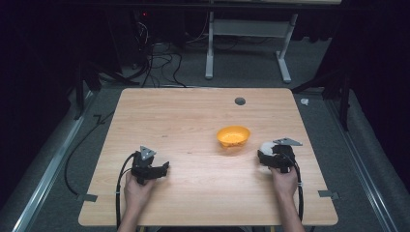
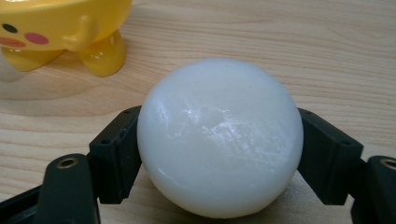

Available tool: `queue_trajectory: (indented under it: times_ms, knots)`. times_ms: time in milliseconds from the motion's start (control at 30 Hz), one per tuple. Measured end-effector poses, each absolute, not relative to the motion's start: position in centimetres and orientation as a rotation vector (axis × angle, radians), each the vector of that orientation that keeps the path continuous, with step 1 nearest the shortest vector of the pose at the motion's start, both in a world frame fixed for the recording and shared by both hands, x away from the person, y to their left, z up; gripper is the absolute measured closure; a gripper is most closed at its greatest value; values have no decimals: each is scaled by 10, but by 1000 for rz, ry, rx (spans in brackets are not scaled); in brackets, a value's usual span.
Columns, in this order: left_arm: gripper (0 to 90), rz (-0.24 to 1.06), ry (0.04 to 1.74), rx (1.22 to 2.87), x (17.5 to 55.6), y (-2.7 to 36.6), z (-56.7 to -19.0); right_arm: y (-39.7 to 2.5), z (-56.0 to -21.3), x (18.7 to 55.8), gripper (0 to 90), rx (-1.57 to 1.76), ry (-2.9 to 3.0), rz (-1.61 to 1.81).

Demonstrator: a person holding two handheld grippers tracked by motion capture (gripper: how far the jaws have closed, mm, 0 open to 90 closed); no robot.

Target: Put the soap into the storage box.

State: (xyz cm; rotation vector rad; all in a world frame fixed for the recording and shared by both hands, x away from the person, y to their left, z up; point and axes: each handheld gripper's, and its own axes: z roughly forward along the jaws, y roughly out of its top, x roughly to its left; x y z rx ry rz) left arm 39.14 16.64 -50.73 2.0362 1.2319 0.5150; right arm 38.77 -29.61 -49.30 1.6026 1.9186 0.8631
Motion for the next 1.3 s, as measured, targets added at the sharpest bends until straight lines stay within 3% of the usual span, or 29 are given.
queue_trajectory:
  times_ms: [1300]
  knots:
    - [203, 515, 1231, 2036, 391, 166, -507, -283, -471, 378, 248, 1556, 1970, 1010]
